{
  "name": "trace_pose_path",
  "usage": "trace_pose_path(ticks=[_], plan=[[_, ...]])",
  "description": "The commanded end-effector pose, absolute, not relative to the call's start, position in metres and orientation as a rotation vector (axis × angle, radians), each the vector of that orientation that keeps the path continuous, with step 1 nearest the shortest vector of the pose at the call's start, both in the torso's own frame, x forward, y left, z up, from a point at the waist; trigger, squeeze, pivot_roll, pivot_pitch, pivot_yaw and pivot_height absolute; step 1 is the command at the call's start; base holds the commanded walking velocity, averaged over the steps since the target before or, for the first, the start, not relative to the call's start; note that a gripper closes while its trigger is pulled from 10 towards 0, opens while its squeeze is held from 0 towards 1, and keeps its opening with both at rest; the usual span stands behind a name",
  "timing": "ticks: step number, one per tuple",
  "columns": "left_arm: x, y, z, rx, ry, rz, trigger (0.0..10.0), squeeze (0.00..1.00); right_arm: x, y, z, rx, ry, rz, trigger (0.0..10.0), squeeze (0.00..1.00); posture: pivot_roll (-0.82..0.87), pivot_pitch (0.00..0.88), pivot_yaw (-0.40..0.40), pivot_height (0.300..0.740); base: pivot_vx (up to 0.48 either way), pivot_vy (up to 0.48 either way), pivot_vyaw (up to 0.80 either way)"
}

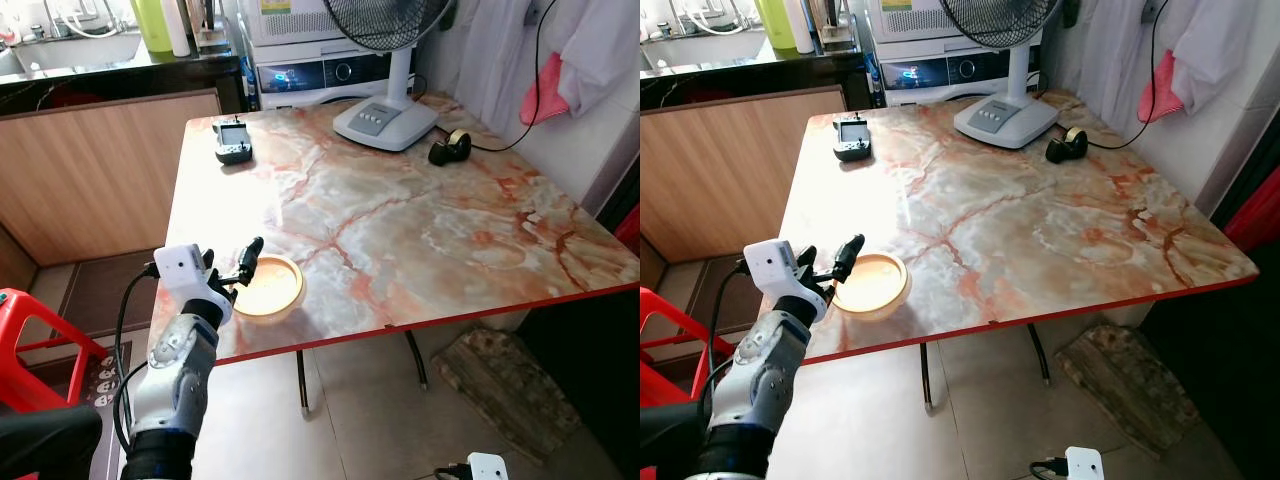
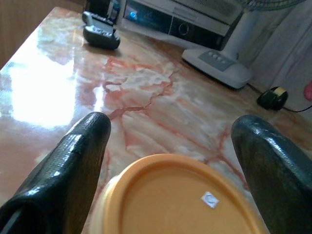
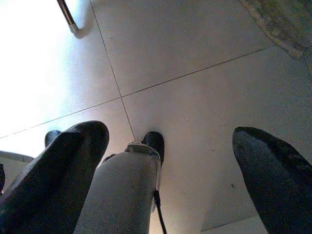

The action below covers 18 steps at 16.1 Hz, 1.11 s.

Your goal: Restocking fridge

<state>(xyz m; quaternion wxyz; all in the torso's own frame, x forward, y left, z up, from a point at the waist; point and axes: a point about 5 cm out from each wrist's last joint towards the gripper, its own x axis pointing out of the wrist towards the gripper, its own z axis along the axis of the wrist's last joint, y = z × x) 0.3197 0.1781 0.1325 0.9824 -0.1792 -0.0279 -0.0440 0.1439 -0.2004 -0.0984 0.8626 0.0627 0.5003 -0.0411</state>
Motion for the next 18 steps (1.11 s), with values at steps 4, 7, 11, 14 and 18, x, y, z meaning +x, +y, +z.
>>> trace_pose_path(ticks=[4,7,11,14,18], plan=[[0.319,0.179,0.130,-0.384,-0.039,-0.100,10.0,0.00,0.142,-0.200,-0.099,0.124,1.059,-0.075,10.0,0.00,-0.01,0.000,0.015,0.740,0.000,0.000,0.00],[0.319,0.190,0.120,-0.469,0.004,-0.065,10.0,0.00,0.141,-0.201,-0.099,0.117,1.061,-0.070,10.0,0.00,-0.01,0.000,0.007,0.740,0.000,0.000,0.00],[0.318,0.200,0.114,-0.514,0.015,-0.037,10.0,0.00,0.140,-0.203,-0.099,0.112,1.061,-0.066,10.0,0.00,-0.01,0.000,0.002,0.740,0.000,0.000,0.00],[0.317,0.204,0.111,-0.626,0.019,-0.037,10.0,0.00,0.141,-0.203,-0.099,0.115,1.052,-0.064,10.0,0.00,-0.01,0.000,-0.009,0.740,0.000,0.000,0.00],[0.323,0.196,0.101,-0.637,0.070,-0.101,10.0,0.00,0.142,-0.204,-0.098,0.115,1.047,-0.066,10.0,0.00,-0.02,0.000,-0.013,0.740,0.000,0.000,0.00]])
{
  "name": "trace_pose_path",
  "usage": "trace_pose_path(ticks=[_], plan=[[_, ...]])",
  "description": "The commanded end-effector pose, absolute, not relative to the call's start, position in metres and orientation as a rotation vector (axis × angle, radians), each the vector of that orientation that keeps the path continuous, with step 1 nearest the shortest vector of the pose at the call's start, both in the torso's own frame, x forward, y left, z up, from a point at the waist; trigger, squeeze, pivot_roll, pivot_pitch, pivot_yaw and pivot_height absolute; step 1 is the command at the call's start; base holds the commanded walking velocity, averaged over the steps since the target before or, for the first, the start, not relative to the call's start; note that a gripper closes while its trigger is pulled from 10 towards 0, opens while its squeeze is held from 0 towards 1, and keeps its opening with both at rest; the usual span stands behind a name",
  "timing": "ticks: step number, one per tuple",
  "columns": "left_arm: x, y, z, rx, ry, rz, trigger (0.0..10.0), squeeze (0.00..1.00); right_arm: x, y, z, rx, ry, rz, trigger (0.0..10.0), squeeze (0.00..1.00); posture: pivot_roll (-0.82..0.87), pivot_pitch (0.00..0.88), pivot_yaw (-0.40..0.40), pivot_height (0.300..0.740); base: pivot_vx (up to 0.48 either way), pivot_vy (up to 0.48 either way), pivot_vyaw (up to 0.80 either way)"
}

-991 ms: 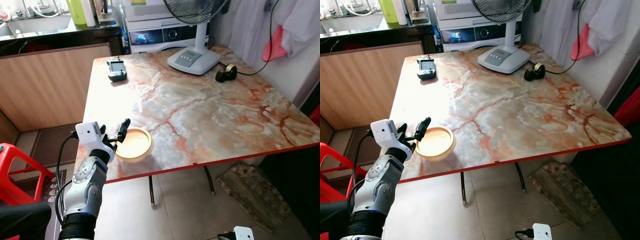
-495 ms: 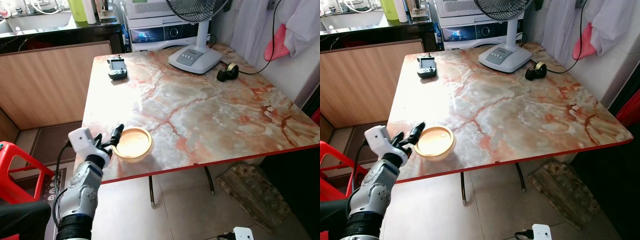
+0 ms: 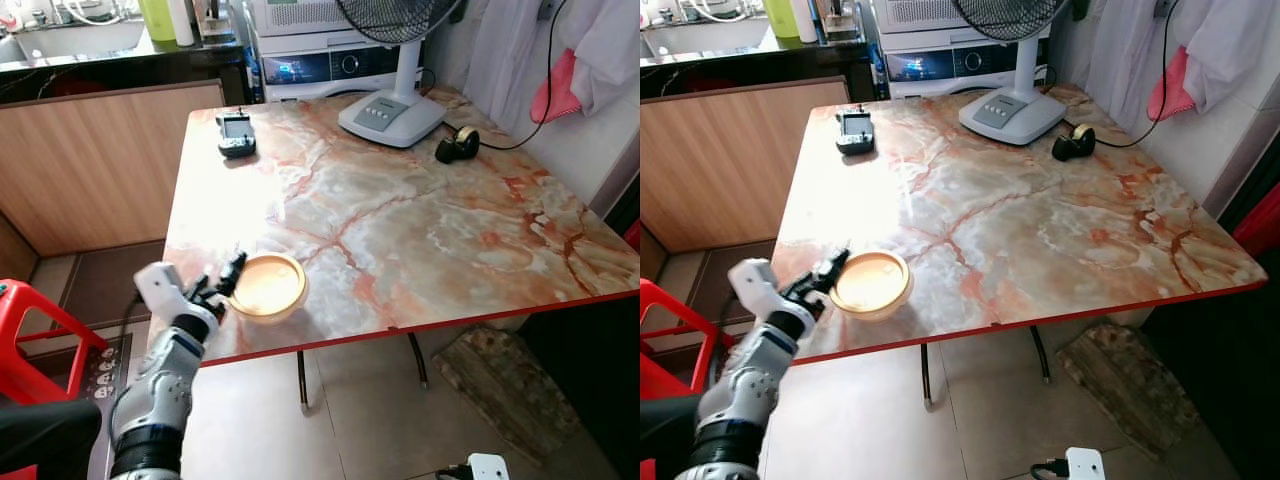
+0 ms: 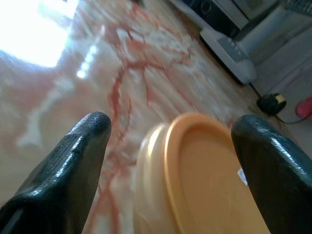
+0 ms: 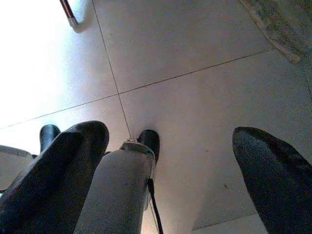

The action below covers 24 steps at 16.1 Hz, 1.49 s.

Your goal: Restocking fridge

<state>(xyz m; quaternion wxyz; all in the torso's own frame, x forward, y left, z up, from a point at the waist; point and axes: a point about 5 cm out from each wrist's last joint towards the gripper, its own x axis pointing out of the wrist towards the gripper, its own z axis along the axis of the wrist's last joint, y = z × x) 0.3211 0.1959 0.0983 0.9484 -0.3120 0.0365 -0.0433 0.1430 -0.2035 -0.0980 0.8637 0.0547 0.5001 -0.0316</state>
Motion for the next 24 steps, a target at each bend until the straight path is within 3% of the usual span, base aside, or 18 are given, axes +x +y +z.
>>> trace_pose_path(ticks=[1,13,14,15,24], plan=[[0.324,0.195,0.099,-0.650,0.074,-0.100,10.0,0.00,0.142,-0.204,-0.098,0.116,1.046,-0.068,10.0,0.00,-0.02,0.000,-0.012,0.740,0.000,0.000,0.00],[0.331,0.183,0.089,-0.696,0.108,-0.131,10.0,0.00,0.143,-0.205,-0.098,0.089,1.053,-0.052,10.0,0.00,-0.02,0.000,-0.018,0.740,0.000,0.000,0.00],[0.332,0.180,0.089,-0.702,0.110,-0.136,4.0,0.00,0.143,-0.206,-0.098,0.087,1.053,-0.049,10.0,0.00,-0.02,0.000,-0.019,0.740,0.000,0.000,0.00],[0.332,0.178,0.089,-0.702,0.109,-0.141,0.0,0.00,0.143,-0.206,-0.097,0.084,1.054,-0.048,10.0,0.00,-0.02,0.000,-0.020,0.740,0.000,0.000,0.00],[0.333,0.173,0.086,-0.710,0.104,-0.151,0.0,0.00,0.145,-0.207,-0.097,0.061,1.058,-0.033,10.0,0.00,-0.02,0.000,-0.026,0.740,0.000,0.000,0.00]])
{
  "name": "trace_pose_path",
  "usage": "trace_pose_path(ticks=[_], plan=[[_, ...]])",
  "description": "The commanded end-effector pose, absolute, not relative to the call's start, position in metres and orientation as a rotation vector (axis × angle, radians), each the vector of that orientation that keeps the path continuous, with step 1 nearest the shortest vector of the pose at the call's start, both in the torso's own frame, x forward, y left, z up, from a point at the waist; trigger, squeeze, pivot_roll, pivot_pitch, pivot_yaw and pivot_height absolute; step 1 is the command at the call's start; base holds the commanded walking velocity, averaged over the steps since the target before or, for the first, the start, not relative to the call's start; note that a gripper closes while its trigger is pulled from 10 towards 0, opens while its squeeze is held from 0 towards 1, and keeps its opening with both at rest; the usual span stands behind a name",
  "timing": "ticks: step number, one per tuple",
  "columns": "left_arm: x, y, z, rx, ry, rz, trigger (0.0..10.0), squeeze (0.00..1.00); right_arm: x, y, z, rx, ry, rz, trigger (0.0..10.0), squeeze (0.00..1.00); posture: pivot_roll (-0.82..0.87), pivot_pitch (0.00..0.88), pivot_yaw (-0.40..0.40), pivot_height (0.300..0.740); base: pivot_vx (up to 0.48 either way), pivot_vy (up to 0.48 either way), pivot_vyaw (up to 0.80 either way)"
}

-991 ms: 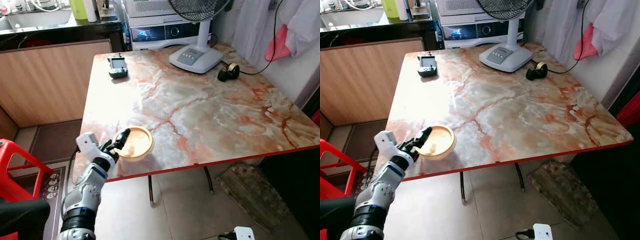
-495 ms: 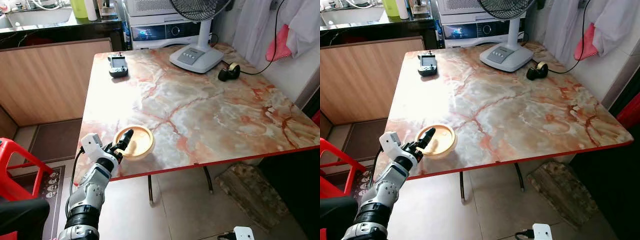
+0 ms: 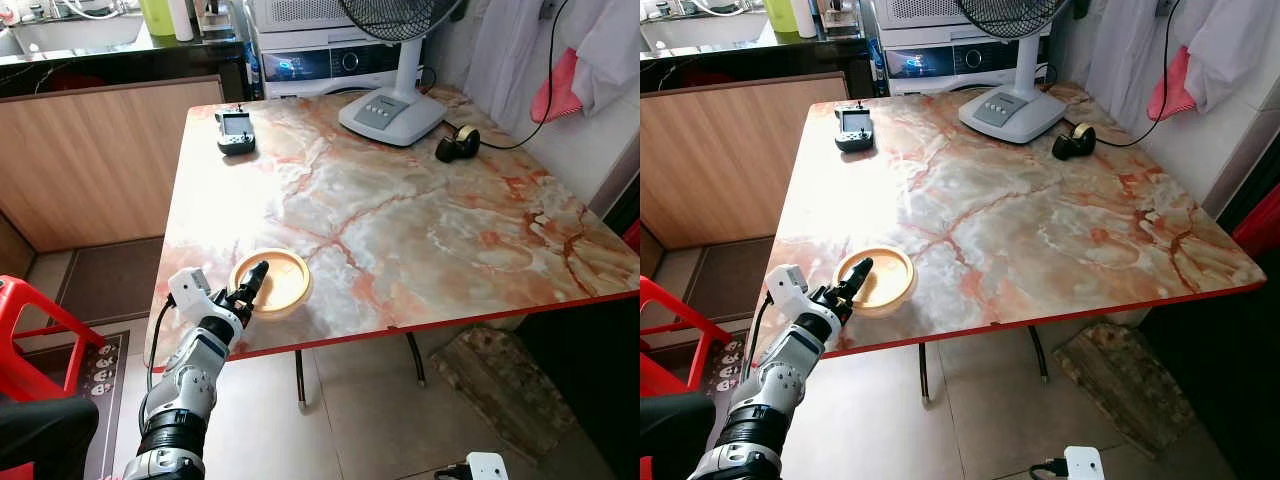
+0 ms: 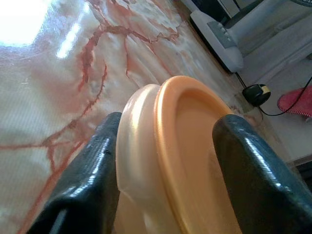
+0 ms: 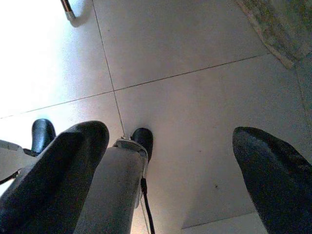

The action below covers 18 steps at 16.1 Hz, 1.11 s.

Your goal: Restocking fridge

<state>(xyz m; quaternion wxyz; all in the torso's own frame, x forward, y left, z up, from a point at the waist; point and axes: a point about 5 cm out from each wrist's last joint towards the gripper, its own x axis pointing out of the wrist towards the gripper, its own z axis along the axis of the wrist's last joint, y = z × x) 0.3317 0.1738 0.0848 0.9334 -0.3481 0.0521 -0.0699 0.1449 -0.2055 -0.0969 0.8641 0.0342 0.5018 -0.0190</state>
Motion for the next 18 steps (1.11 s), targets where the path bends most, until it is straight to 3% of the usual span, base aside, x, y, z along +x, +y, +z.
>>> trace_pose_path(ticks=[1,14,18], plan=[[0.333,0.173,0.085,-0.710,0.102,-0.150,0.0,0.00,0.145,-0.207,-0.097,0.061,1.059,-0.033,10.0,0.00,-0.02,0.000,-0.030,0.740,0.000,0.000,0.00],[0.339,0.169,0.108,-0.716,-0.014,-0.191,0.0,0.00,0.145,-0.205,-0.097,0.079,1.054,-0.054,10.0,0.00,-0.02,0.000,-0.018,0.740,0.000,0.000,0.00],[0.338,0.171,0.123,-0.635,-0.079,-0.192,0.0,0.00,0.144,-0.203,-0.098,0.087,1.053,-0.064,10.0,0.00,-0.02,0.000,-0.004,0.740,0.000,0.000,0.00]])
